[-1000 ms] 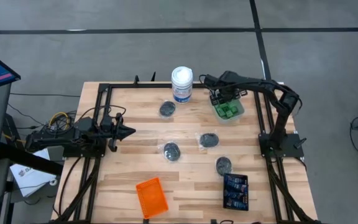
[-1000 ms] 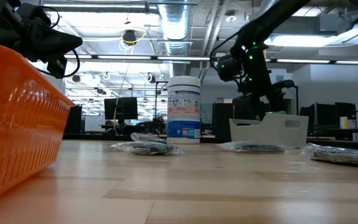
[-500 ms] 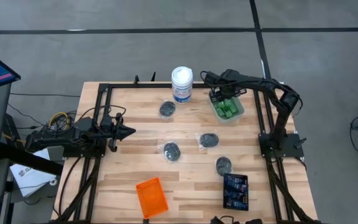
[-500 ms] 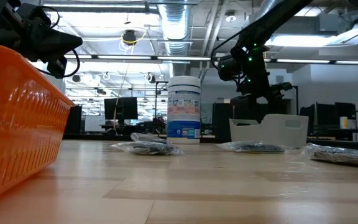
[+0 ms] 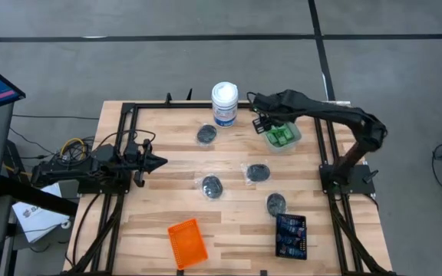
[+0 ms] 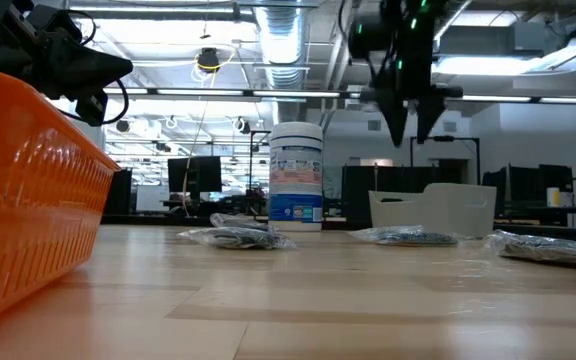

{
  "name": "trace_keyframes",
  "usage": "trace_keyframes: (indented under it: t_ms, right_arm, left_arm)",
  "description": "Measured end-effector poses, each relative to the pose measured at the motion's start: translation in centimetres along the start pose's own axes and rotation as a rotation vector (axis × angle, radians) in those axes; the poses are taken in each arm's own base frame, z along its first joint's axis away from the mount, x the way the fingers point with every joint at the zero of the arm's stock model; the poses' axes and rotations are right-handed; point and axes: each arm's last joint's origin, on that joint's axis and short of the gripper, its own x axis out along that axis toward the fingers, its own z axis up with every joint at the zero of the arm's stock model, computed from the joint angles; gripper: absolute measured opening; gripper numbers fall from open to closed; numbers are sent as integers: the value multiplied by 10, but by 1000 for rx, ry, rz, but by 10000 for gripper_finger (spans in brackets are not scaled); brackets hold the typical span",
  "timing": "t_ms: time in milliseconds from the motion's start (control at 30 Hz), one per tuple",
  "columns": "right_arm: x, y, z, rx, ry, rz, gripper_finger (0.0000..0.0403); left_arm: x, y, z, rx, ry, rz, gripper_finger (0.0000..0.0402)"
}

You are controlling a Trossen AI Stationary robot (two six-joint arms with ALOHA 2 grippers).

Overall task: Pick & Place Travel size toiletries
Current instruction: Put the black scrub pad into the orange basket

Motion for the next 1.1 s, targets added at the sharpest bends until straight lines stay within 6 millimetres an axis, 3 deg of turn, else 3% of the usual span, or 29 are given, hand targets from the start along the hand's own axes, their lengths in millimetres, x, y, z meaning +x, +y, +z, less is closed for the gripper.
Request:
trace_keyframes:
  t_ms: [267, 533, 767, 933, 1100]
  right_arm:
    - [-60, 15, -45, -21, -114, 177, 232]
    - [-98, 51, -106, -153, -183, 340, 232]
    - [-134, 72, -166, -340, -542, 387, 232]
    - [-162, 67, -206, -439, -730, 455, 232]
    - [-178, 40, -234, -480, -806, 474, 232]
  left_arm:
    - [0, 0, 0, 0, 0, 0, 1]
    - [0, 0, 0, 0, -3, -1, 1]
    - [0, 0, 1, 0, -5, -1, 1]
    - [0, 0, 1, 0, -7, -2, 1]
    - [0, 0, 1, 0, -10, -2, 1]
